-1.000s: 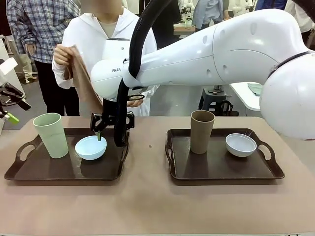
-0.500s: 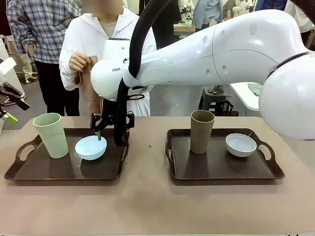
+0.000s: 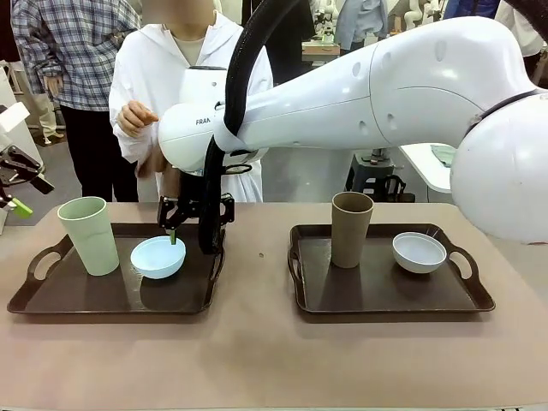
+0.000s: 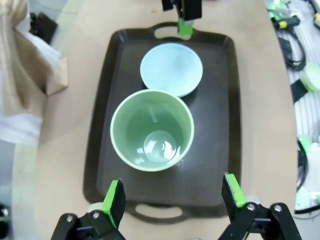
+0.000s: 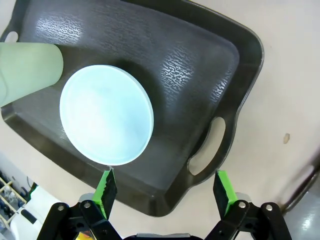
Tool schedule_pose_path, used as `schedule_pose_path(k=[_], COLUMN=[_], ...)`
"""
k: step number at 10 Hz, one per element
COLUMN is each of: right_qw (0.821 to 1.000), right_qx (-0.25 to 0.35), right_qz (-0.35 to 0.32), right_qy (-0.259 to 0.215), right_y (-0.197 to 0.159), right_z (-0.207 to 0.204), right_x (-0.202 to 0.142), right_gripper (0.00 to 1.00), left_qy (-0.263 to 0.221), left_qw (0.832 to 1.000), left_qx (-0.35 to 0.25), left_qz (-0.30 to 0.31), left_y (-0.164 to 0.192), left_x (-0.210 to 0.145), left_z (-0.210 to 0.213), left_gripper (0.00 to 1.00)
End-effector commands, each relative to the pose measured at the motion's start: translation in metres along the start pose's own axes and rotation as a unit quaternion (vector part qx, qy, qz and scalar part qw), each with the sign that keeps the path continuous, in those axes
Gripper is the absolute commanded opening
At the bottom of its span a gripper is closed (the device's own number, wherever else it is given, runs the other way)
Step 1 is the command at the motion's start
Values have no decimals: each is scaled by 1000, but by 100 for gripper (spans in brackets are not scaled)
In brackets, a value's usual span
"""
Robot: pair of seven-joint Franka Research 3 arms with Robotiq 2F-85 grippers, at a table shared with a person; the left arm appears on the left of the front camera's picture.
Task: Set up a tray with a mat and arrange the tableware.
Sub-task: Pick up the Picnic Bowl and Reusable plastic cup from the Handle tray in front of the human's position and hold them in the air.
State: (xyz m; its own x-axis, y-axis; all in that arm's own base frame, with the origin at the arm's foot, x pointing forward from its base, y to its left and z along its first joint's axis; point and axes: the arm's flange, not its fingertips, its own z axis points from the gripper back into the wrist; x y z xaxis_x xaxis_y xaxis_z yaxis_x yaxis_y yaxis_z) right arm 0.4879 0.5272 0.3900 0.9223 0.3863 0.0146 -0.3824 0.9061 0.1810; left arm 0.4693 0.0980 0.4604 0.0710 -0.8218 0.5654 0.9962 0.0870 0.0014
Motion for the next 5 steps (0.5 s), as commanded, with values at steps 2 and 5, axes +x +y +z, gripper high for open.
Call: schedule_pose_path(k=[2,5], right_qw=[1000,1000], right_qx=[-12,-25], right_qz=[2,1], right_qy=[-14,-18], right_y=[11,20], right_z=[-6,-14], right_x=[7,11], right_gripper=[100,100], left_qy=[-72,-117], left_qw=[995,989], left_qx=[-43,-64], left_qz=[-50,-67], left_y=[25,39], left_x=[-33,-53], left_z=[1,-9], left_gripper=[100,100])
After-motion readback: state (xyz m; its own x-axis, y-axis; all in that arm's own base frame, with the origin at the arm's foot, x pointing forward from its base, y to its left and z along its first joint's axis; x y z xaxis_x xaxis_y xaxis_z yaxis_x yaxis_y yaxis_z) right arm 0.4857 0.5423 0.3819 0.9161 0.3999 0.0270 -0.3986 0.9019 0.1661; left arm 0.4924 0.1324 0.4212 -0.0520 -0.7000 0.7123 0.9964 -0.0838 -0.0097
